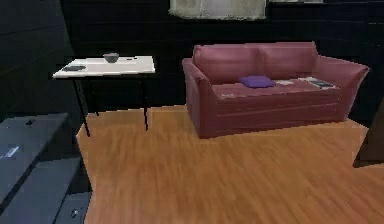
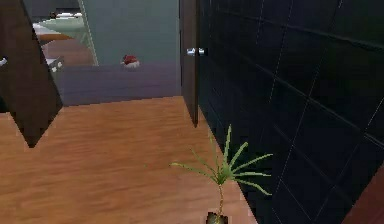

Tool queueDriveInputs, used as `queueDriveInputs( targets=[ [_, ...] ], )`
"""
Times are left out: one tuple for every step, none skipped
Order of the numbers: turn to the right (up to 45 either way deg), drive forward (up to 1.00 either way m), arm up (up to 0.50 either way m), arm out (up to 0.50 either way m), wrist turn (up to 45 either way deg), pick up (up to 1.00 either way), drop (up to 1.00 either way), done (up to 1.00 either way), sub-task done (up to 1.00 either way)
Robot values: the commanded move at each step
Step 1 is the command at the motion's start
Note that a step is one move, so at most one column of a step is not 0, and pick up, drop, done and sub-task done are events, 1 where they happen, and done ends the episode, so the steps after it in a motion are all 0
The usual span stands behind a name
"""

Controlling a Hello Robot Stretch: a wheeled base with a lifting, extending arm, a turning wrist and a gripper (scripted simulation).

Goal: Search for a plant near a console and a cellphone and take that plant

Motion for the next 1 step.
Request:
queueDriveInputs(
  targets=[
    [30.0,0.0,0.0,0.0,0.0,0.0,0.0,0.0,0.0]
  ],
)
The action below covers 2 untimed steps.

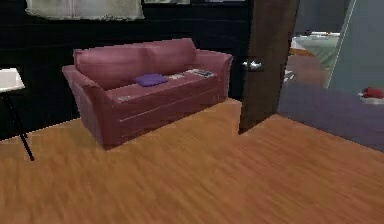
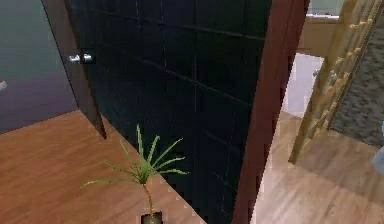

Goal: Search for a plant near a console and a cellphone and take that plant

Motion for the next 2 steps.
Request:
queueDriveInputs(
  targets=[
    [0.0,0.7,0.0,0.0,0.0,0.0,0.0,0.0,0.0],
    [45.0,0.0,0.0,0.0,0.0,0.0,0.0,0.0,0.0]
  ],
)
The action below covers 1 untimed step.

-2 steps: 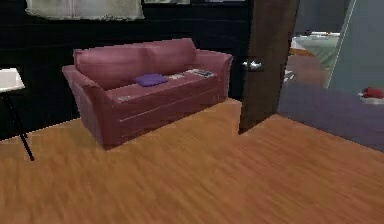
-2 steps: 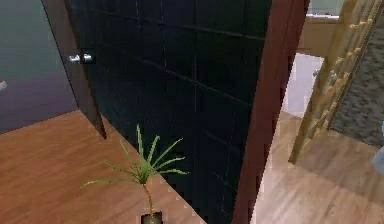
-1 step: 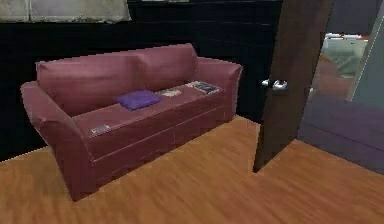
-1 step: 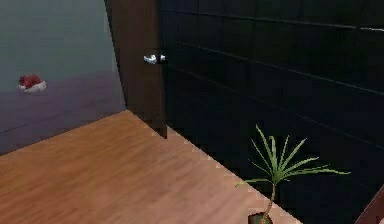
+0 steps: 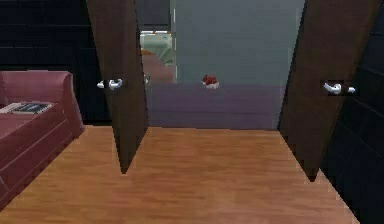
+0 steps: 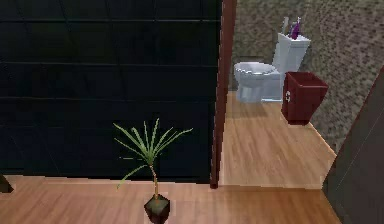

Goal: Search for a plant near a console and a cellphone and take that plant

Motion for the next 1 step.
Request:
queueDriveInputs(
  targets=[
    [0.0,0.5,0.0,0.0,0.0,0.0,0.0,0.0,0.0]
  ],
)
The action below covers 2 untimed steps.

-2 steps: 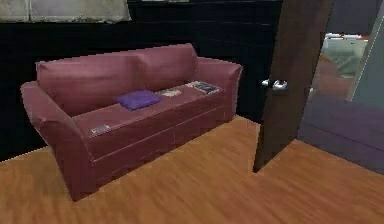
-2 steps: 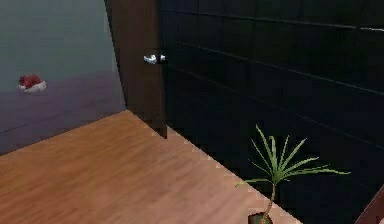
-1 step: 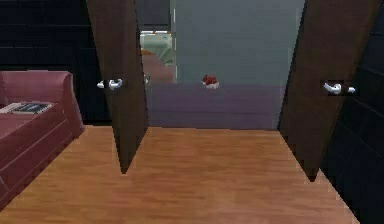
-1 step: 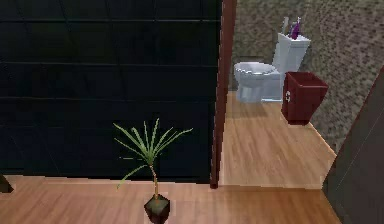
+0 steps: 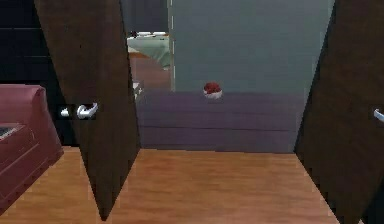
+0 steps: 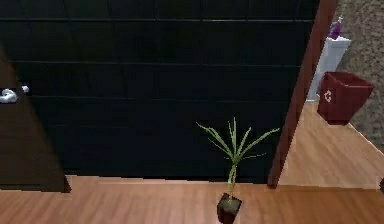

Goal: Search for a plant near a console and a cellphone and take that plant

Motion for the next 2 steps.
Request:
queueDriveInputs(
  targets=[
    [15.0,0.0,0.0,0.0,0.0,0.0,0.0,0.0,0.0],
    [0.0,1.0,0.0,0.0,0.0,0.0,0.0,0.0,0.0]
  ],
)
